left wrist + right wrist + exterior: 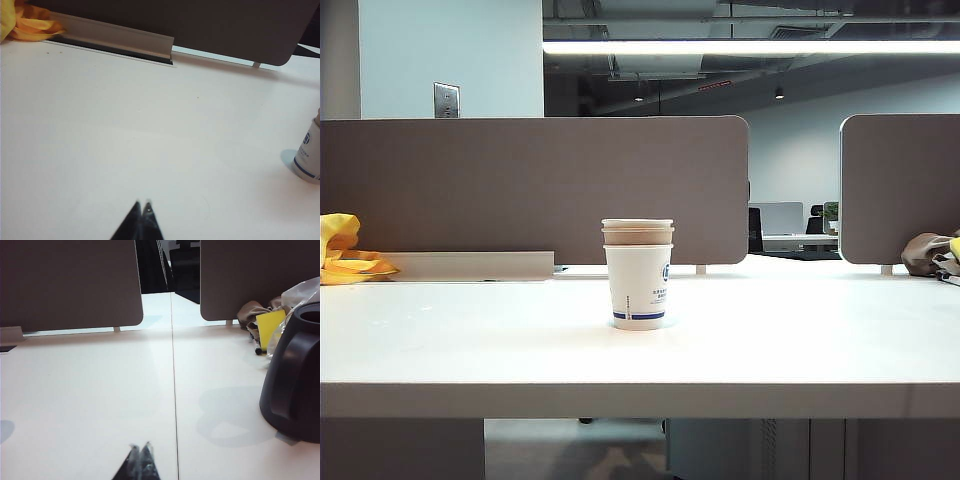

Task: Pick up all the paper cups on the table one by one and stack them together.

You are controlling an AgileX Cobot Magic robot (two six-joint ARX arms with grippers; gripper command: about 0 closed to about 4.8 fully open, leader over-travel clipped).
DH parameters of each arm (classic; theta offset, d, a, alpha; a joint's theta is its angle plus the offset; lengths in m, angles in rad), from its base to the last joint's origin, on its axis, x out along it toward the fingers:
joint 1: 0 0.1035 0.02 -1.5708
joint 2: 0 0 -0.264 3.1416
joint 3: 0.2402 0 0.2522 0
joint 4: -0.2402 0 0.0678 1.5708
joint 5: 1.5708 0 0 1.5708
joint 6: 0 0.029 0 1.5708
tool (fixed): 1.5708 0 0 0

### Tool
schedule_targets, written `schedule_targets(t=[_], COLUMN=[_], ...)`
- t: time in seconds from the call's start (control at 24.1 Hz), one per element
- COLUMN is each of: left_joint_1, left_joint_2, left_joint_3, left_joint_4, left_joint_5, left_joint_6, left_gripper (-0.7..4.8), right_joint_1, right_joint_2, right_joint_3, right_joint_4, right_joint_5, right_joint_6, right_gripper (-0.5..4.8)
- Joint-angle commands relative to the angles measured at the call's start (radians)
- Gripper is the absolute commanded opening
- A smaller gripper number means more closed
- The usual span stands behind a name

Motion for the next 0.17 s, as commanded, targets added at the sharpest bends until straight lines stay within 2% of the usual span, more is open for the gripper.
schedule_targets(t=[0.04,0.17], left_joint_1=[0.002,0.002], left_joint_2=[0.0,0.0], left_joint_3=[0.001,0.001], left_joint_4=[0.013,0.013], left_joint_5=[0.003,0.003], left_joint_6=[0.0,0.0], left_gripper=[-0.01,-0.01], right_joint_1=[0.0,0.0], right_joint_2=[0.0,0.0], right_joint_3=[0.002,0.002], right_joint_4=[0.017,0.016], right_joint_5=[0.001,0.001], right_joint_6=[0.003,0.003], right_gripper=[-0.05,-0.05])
